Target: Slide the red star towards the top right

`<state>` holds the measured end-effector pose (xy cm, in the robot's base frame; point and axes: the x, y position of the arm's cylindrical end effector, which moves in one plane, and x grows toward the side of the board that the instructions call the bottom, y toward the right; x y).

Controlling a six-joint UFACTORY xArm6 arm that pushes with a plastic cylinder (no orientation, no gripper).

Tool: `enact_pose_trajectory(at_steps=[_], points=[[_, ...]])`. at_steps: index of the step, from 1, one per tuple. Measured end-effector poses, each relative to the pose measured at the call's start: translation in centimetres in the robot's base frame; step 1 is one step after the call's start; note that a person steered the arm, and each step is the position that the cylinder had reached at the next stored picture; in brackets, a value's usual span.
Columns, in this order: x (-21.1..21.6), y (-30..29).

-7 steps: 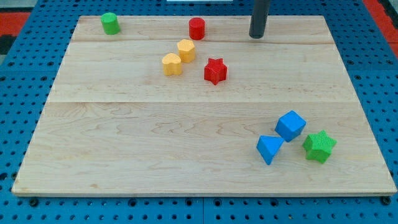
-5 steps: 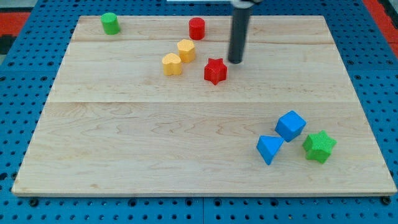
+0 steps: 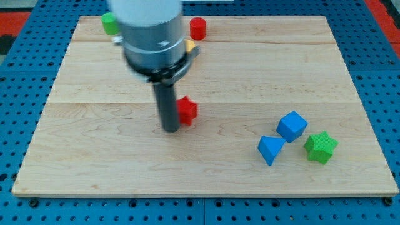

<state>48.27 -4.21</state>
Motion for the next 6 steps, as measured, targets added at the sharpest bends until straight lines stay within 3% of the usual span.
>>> enact_pose_trajectory(at_steps=[1,2,3,4,5,6], points=[[-5.9,-1.1],[-4.4,6.2],[-2.0,5.0],[0.5,9.1],[-6.1,10.0],[-10.0,15.2]])
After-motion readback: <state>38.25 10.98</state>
